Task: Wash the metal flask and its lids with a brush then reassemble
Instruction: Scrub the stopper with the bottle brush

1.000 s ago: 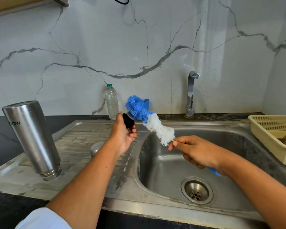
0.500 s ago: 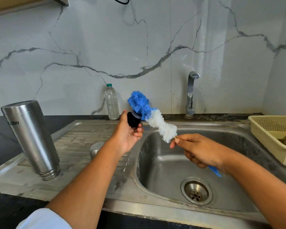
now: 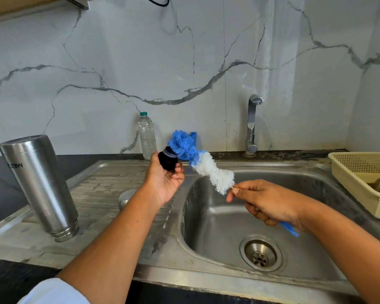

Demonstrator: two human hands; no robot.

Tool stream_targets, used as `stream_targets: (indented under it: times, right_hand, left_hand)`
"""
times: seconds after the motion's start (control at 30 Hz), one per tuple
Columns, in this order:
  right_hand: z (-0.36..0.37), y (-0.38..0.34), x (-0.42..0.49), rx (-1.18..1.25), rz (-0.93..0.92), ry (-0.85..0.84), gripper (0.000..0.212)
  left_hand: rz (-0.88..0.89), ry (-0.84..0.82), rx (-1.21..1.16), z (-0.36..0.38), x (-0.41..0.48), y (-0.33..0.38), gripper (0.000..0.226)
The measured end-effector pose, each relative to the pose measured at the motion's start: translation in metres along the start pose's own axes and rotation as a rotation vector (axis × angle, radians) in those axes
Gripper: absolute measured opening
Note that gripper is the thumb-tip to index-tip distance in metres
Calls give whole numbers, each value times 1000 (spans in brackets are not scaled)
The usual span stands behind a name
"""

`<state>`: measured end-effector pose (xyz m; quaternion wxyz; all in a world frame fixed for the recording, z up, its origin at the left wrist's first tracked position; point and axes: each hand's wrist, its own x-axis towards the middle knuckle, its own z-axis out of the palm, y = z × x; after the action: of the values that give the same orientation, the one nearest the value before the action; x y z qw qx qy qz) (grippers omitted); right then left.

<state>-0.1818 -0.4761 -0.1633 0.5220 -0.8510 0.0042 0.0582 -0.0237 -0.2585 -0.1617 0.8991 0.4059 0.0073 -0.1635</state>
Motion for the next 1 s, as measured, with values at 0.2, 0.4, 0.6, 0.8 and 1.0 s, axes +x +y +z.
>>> stream_targets:
  times: [0.2,0.4,0.6,0.8,1.0]
  right_hand:
    - [0,0,2,14,-3,25,32]
    - [4,2,4,-12,16,3,31]
    - [-1,5,5,12,42,55,32]
    - [-3,6,8,8,35,135,33]
    - [-5,7,8,44,8,178,32]
  left_hand:
    - [-1,-33,42,9,-3,-6,56]
    - [64,25,-42,2,1,-1,55]
    - [67,-64,12,9,4,-6,60]
    - [126,-31,-49,1,6,-1,51]
    - [236,15,-83,1,6,5,18]
